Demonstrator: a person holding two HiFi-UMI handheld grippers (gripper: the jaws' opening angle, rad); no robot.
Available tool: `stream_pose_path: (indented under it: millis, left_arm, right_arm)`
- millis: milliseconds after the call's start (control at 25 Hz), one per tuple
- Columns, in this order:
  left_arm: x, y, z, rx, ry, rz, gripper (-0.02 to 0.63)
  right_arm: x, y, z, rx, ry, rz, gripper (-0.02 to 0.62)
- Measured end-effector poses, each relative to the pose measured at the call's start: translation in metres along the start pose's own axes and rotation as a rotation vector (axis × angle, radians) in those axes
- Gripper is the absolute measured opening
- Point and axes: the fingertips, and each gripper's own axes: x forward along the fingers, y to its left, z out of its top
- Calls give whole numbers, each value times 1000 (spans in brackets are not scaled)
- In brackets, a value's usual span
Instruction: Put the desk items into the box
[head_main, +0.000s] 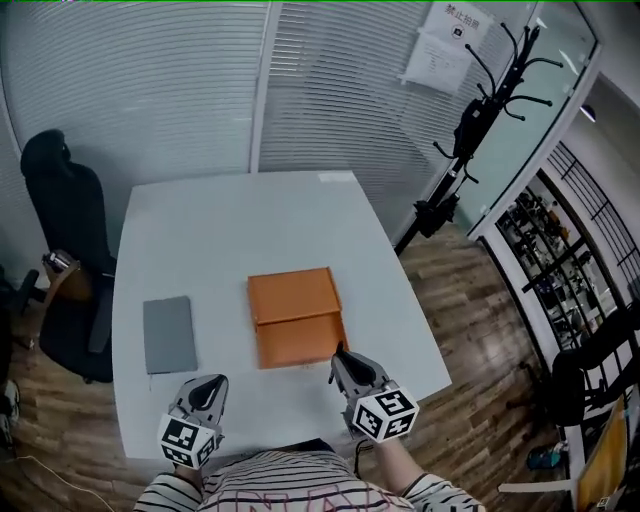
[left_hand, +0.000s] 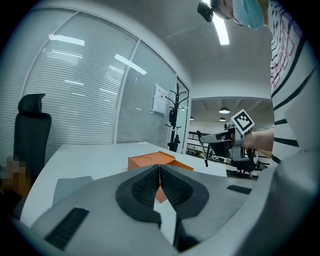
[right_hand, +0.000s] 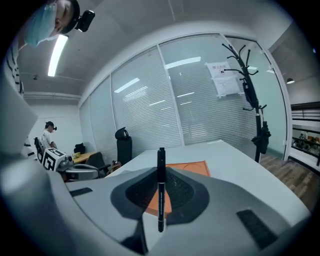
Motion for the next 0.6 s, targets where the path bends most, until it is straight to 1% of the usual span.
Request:
stream_pose_path:
  millis: [200,360,600]
  left_arm:
    - [4,-5,3,-41,-18,115,25]
    - [7,-11,4,-58,-24,188,25]
    - [1,-10,4,-94,-36,300,25]
  right_arm:
    - [34,-17,7,-93,47,99,58]
    - [57,-27,11,-110,67,170,58]
    - [94,-32,2,-186,123,265,58]
